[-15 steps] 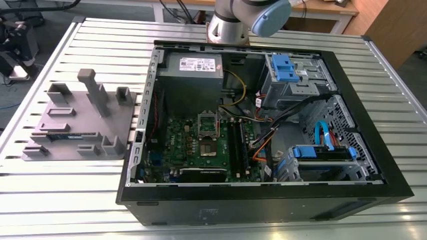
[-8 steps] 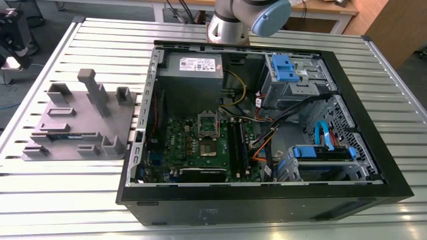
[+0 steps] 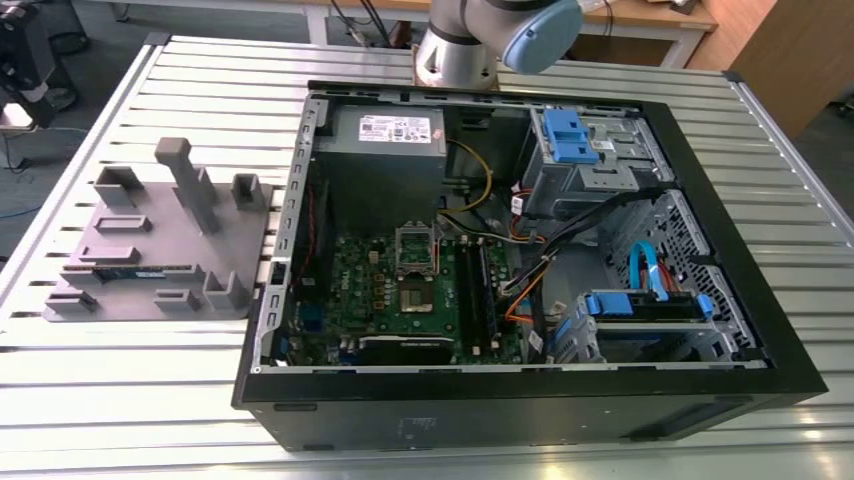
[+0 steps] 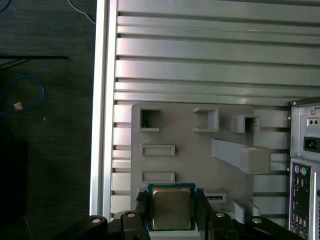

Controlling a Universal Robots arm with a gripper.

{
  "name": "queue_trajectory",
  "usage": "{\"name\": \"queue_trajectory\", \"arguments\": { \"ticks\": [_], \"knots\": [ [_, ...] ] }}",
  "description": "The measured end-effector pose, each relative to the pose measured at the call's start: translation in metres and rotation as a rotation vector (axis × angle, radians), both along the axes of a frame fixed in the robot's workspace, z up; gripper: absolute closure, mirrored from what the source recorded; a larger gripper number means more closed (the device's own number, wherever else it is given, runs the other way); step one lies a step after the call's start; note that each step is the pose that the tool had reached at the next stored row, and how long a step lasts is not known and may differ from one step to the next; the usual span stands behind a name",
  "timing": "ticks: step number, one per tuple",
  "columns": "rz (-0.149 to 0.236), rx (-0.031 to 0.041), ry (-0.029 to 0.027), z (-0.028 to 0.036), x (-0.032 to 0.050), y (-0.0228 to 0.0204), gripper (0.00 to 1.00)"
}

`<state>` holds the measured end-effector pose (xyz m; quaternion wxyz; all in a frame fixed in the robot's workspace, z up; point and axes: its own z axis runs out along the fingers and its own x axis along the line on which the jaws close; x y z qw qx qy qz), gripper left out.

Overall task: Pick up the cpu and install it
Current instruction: 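Pick up the cpu and move it towards the insertion slot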

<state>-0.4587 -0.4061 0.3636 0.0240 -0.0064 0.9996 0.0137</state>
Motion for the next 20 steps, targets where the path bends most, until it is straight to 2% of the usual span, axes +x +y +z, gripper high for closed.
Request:
{"name": "queue_trajectory", "arguments": {
  "ticks": [5,20],
  "knots": [
    [0.0,-0.0003,0.0006,0.0005,0.0013,0.0,0.53],
    [0.0,-0.0001,0.0003,0.0003,0.0228,0.0,0.53]
  ]
}}
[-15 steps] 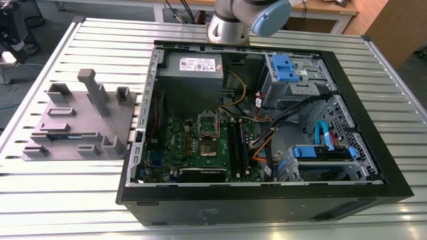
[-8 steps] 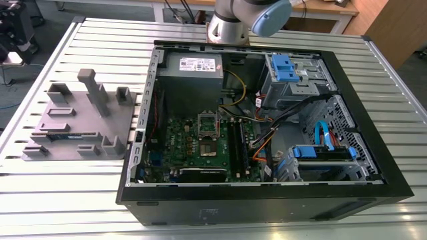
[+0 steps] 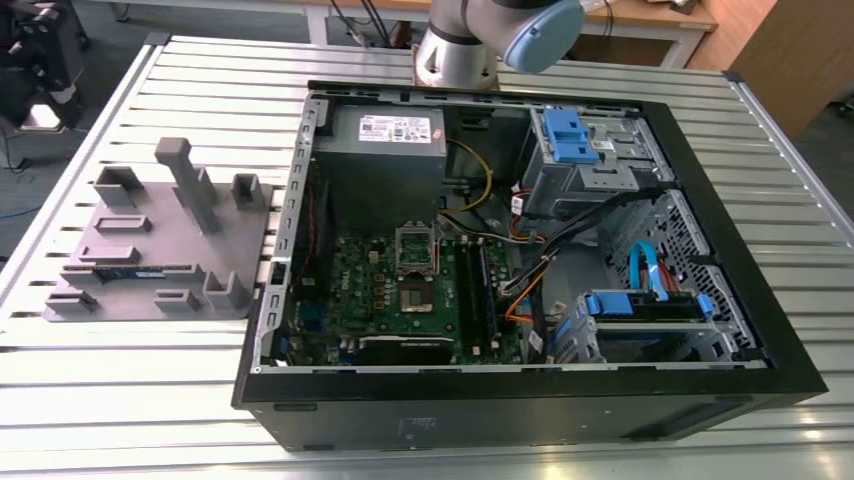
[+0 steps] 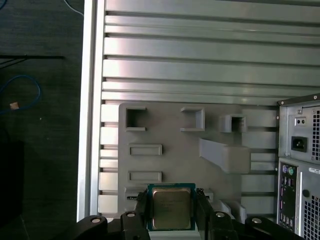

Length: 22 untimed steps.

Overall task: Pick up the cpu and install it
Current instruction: 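Pick up the cpu and move it towards the insertion slot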

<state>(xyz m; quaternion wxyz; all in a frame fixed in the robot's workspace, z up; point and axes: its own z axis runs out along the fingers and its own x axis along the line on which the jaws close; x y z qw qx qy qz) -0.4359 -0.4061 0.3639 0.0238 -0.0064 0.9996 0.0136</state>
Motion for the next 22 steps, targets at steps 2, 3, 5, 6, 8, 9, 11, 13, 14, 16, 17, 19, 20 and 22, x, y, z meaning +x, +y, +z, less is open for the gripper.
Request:
{"name": "queue_trajectory", "arguments": {
  "ticks": [2,3,5,6,8,9,11,13,14,16,17,19,20,22],
  "knots": [
    [0.0,0.0,-0.0001,0.0,0.0021,0.0,0.53],
    [0.0,0.0,-0.0001,0.0,0.003,0.0,0.53],
    [0.0,0.0,-0.0001,0.0,0.0034,0.0001,0.53],
    [0.0,0.0,-0.0001,-0.0001,0.0035,0.0,0.53],
    [0.0,0.0,-0.0001,0.0,0.0035,0.0,0.53],
    [0.0,0.0,-0.0001,0.0,0.0035,0.0,0.53],
    [0.0,0.0,0.0,0.0,0.0036,0.0,0.53],
    [0.0,0.0,0.0,0.0,0.0036,0.0,0.53],
    [0.0,0.0,-0.0001,0.0,0.0039,0.0,0.53],
    [0.0,0.0,0.0,0.0,0.0051,-0.0001,0.53],
    [0.0,0.0,-0.0001,0.0,0.0059,0.0,0.53],
    [0.0,0.0,0.0,0.0,0.0081,0.0,0.53],
    [0.0,0.0,-0.0001,0.0,0.0093,0.0,0.53],
    [0.0,0.0,0.0,0.0,0.0119,0.0,0.53]
  ]
}}
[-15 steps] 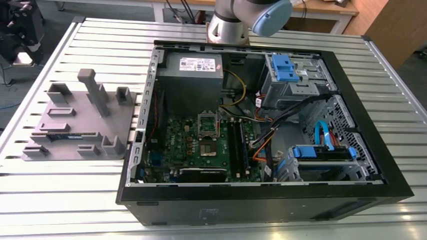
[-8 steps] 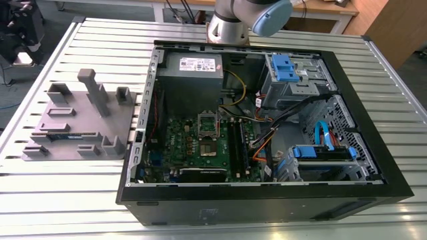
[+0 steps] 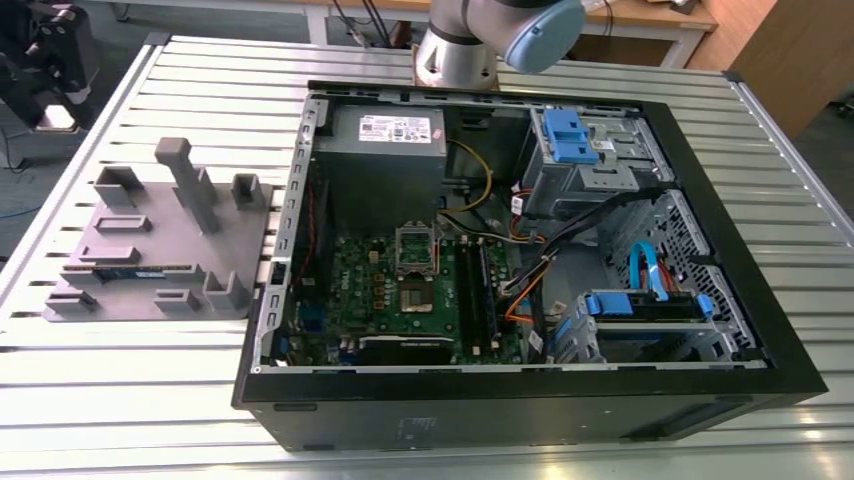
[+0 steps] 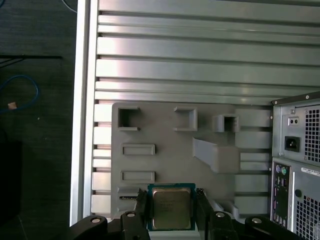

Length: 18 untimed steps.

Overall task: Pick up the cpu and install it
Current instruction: 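Pick up the cpu and move it towards the insertion slot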

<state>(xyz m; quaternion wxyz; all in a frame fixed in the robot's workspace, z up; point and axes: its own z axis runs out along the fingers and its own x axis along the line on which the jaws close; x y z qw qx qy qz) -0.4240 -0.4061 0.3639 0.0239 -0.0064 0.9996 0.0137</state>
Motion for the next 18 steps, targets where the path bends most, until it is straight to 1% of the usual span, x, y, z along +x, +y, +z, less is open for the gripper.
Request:
{"name": "queue_trajectory", "arguments": {
  "ticks": [18],
  "knots": [
    [0.0,0.0001,-0.0001,-0.0001,0.0272,0.0,0.53]
  ]
}}
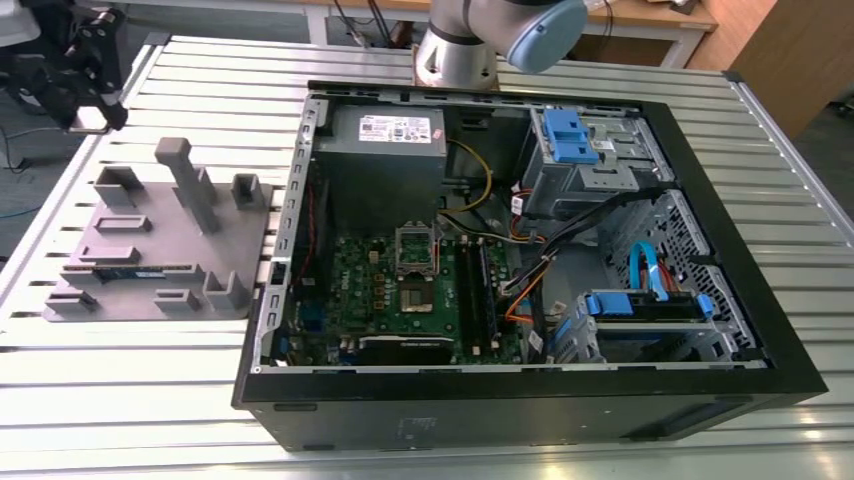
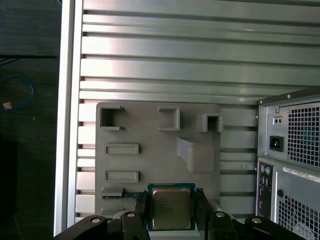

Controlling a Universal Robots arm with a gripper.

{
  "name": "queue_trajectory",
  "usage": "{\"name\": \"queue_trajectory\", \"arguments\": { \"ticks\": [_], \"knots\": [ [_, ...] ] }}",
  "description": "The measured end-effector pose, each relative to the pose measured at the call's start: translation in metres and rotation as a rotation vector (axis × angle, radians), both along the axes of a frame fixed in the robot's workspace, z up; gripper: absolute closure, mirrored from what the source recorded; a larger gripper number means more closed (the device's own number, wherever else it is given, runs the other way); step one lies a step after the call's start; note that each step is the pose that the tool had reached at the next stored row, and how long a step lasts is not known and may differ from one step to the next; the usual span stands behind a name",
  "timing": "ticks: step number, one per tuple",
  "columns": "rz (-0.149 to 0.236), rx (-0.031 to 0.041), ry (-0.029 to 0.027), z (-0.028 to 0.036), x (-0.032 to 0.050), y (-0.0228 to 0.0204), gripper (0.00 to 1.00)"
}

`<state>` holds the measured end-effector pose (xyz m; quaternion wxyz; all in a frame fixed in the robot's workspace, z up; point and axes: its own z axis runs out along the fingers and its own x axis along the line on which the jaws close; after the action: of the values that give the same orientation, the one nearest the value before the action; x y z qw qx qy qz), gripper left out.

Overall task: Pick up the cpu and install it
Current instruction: 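Pick up the cpu and move it towards the insertion slot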

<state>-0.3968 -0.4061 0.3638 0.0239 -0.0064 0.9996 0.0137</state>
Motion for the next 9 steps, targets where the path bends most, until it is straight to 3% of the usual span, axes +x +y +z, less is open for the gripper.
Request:
{"name": "queue_trajectory", "arguments": {
  "ticks": [9],
  "knots": [
    [0.0,-0.0001,0.0001,0.0001,0.0122,0.0,0.53]
  ]
}}
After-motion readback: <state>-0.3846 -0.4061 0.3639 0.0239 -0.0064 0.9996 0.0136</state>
